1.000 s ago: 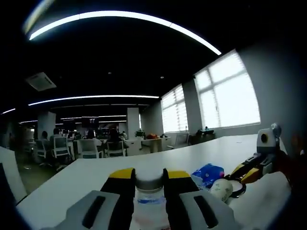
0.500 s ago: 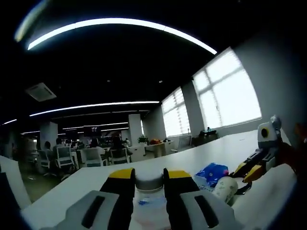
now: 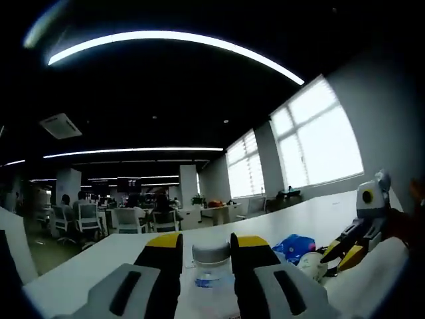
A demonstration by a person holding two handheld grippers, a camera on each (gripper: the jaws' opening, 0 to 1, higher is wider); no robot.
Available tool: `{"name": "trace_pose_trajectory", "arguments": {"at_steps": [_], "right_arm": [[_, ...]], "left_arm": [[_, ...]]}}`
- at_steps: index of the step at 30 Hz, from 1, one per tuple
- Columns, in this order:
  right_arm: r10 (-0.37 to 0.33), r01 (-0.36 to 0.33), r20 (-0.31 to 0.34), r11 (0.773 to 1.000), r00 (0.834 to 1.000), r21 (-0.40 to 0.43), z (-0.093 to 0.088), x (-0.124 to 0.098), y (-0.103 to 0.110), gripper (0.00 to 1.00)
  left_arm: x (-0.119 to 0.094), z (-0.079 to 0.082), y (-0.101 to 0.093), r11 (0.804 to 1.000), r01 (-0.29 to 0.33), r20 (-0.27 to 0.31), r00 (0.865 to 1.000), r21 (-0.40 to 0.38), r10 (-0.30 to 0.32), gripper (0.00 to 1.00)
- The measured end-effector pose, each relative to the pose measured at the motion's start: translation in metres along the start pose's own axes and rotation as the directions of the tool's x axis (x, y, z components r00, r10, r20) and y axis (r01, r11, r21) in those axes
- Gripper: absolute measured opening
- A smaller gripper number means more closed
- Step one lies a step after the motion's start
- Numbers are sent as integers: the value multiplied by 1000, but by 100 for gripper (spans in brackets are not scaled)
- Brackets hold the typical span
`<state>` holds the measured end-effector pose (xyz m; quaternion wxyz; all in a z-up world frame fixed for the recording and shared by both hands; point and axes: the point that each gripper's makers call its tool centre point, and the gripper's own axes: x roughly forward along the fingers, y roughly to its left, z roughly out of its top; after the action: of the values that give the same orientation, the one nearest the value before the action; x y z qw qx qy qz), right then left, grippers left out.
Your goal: Arrange the tabletop items into an orderly group along one side of the table until the central work area is clear of visible clutter.
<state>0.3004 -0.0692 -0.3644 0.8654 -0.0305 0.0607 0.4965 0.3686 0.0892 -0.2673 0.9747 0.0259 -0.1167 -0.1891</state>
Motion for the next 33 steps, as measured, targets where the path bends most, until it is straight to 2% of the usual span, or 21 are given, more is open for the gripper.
{"name": "trace_pose_trajectory", "arguments": {"at_steps": [3,5,9,16,19,22,33], "right_arm": [[4,-4,-12,1000,1000,0,-4,2,0,22],[1,-1,-19,1000,1000,0,-6,3,0,22],[-7,8,-16,1000,1000,7,-6,1,-3,22],[-6,6,-4,1000,1000,8,-2,0,-3,22],[3,-3,-3,1000,1000,1,-1,0,1,22],[9,-9,-1,1000,1000,-8,1,0,3,22],[20,-20,12,1000,1000,-20,4,-1,7,22]], "left_arm": [[1,-8,-1,1000,14,-27,1000,-22,-14,27],[2,-19,-3,999,24,-64,998,-40,-26,27],[4,-26,-5,994,28,-65,997,-103,-35,27],[8,-25,-3,989,28,-73,997,-145,-38,26],[7,-23,-2,987,12,-59,998,-162,-22,24],[7,-19,-2,993,3,-48,999,-120,-8,22],[11,-20,6,991,-20,-62,998,-136,11,21]]}}
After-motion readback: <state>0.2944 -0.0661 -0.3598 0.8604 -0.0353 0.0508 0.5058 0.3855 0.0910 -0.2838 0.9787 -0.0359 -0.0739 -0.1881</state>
